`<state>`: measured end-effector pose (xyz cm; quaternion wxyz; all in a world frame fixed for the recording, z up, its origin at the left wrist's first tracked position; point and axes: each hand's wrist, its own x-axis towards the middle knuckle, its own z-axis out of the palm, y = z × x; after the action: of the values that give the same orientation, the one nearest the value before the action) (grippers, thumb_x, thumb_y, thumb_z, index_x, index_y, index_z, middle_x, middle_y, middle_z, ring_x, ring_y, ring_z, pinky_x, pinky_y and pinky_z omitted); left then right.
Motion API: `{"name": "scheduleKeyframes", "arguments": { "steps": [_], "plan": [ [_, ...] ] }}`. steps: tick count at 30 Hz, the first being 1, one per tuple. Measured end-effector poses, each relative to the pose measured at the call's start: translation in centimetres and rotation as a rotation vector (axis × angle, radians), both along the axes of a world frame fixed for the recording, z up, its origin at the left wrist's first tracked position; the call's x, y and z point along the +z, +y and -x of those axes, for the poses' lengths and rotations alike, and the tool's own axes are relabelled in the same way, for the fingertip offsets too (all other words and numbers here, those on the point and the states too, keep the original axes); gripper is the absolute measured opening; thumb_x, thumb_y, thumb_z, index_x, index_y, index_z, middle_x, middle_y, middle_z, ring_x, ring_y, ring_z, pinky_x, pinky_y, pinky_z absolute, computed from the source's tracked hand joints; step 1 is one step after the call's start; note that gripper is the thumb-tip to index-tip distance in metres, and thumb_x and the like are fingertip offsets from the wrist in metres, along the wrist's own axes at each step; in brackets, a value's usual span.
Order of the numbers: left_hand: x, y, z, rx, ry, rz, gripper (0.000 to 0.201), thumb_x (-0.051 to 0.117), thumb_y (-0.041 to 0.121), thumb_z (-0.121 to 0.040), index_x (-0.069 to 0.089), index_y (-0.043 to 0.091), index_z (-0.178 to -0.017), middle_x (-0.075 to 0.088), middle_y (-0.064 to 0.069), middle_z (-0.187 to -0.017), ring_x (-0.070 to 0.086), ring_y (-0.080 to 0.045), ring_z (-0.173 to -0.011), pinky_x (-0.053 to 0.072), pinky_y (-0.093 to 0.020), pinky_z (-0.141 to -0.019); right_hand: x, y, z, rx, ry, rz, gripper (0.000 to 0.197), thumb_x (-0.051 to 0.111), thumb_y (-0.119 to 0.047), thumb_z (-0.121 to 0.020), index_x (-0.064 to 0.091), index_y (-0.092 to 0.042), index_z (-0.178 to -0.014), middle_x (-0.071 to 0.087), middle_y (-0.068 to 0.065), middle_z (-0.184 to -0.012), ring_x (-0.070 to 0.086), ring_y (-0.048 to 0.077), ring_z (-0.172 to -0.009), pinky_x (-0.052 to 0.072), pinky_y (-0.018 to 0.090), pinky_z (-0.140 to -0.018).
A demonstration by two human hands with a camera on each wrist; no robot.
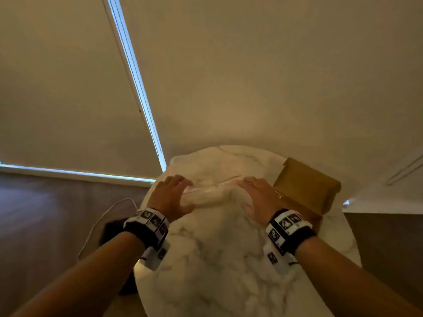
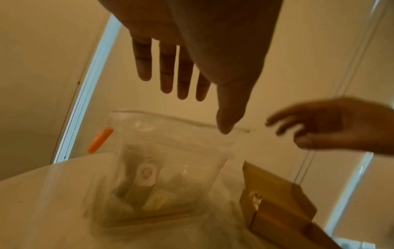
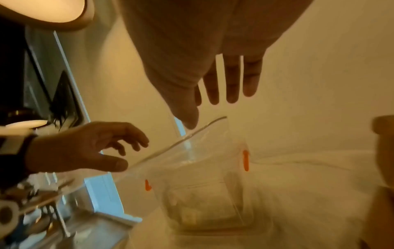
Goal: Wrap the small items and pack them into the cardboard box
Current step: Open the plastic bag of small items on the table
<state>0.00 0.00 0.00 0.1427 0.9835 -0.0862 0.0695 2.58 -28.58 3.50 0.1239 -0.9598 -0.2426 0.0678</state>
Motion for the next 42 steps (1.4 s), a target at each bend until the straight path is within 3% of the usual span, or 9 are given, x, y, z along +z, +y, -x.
{"name": "scheduleKeyframes", "arguments": {
  "steps": [4,8,13,17,23,27,30,34,42],
  "plan": [
    [-0.5,0.8,-2.9,-0.026,0.152,-0.036,0.027,0.071,0.034,-0.081,0.066,0.025,-0.106,0.065,0.003,-0.104,0.06,-0.025,-0.099,0.043,-0.036,-0.084,-1.1,5.1,-4.1,0.083,-0.066,0.219,0.055,0.057,-0.023,-0.09,0.038,-0.028,-0.142,0.026,-0.001,-0.152,0.027,0.03,-0.132,0.031,0.043,-0.104],
    [0.5,2.4,-5.7,-0.023,0.113,0.125,0.009,0.066,0.025,-0.086,0.073,0.021,-0.089,0.071,0.0,-0.087,0.064,-0.022,-0.081,0.05,-0.033,-0.077,-1.5,7.5,-6.6,-0.016,-0.134,0.257,0.024,0.05,-0.025,-0.095,0.065,-0.027,-0.113,0.054,-0.001,-0.129,0.04,0.028,-0.118,0.035,0.041,-0.091],
    [6.0,3.1,-7.7,-0.021,-0.142,0.355,0.004,0.074,0.015,-0.082,0.077,0.014,-0.085,0.071,-0.003,-0.08,0.063,-0.02,-0.072,0.053,-0.036,-0.075,2.8,7.2,-8.1,-0.125,-0.278,-0.071,0.019,0.053,-0.028,-0.095,0.072,-0.025,-0.095,0.071,0.001,-0.096,0.058,0.03,-0.095,0.042,0.043,-0.084],
    [11.5,2.1,-6.0,-0.09,-0.375,0.404,0.007,0.072,0.014,-0.085,0.076,0.01,-0.087,0.071,-0.005,-0.079,0.061,-0.016,-0.068,0.05,-0.027,-0.068,6.9,5.5,-5.9,-0.08,-0.433,-0.475,0.013,0.061,-0.018,-0.089,0.073,-0.014,-0.088,0.073,0.004,-0.08,0.065,0.028,-0.073,0.052,0.045,-0.074],
    [15.1,-0.3,0.2,-0.144,-0.317,0.423,0.014,0.066,0.015,-0.09,0.075,0.014,-0.101,0.07,-0.004,-0.079,0.062,-0.012,-0.065,0.052,-0.023,-0.069,10.6,1.4,-1.1,0.082,-0.322,-0.716,0.007,0.061,-0.013,-0.09,0.066,-0.012,-0.094,0.069,-0.001,-0.073,0.067,0.013,-0.069,0.055,0.027,-0.073],
    [13.1,-1.6,2.9,-0.147,-0.234,0.419,0.01,0.067,0.009,-0.088,0.075,0.014,-0.093,0.069,0.0,-0.072,0.061,-0.012,-0.062,0.052,-0.026,-0.064,9.4,-0.3,0.2,0.128,-0.244,-0.668,0.006,0.064,-0.014,-0.088,0.069,-0.014,-0.092,0.07,-0.002,-0.075,0.066,0.011,-0.071,0.052,0.024,-0.072],
    [9.0,-1.3,3.2,-0.086,-0.104,0.342,0.01,0.067,0.012,-0.086,0.075,0.019,-0.087,0.069,0.007,-0.067,0.06,-0.007,-0.058,0.055,-0.033,-0.066,5.4,0.2,0.3,0.139,-0.232,-0.489,0.004,0.068,-0.012,-0.084,0.071,-0.014,-0.086,0.07,0.003,-0.078,0.06,0.022,-0.074,0.051,0.037,-0.071],
    [4.9,0.4,3.8,-0.069,0.056,0.256,0.006,0.07,0.016,-0.086,0.075,0.017,-0.087,0.071,0.002,-0.072,0.064,-0.017,-0.065,0.055,-0.037,-0.07,0.8,2.5,0.8,0.133,-0.128,-0.341,0.003,0.069,-0.014,-0.083,0.072,-0.015,-0.082,0.068,0.006,-0.083,0.055,0.029,-0.081,0.048,0.049,-0.073],
    [2.6,3.2,9.0,-0.127,0.153,0.239,0.004,0.072,0.015,-0.084,0.075,0.017,-0.085,0.064,0.006,-0.077,0.059,-0.011,-0.067,0.049,-0.024,-0.064,-2.5,5.6,3.8,0.219,-0.189,-0.372,0.002,0.072,-0.01,-0.08,0.072,-0.012,-0.078,0.059,0.006,-0.082,0.053,0.027,-0.079,0.046,0.04,-0.066]
  ]
}}
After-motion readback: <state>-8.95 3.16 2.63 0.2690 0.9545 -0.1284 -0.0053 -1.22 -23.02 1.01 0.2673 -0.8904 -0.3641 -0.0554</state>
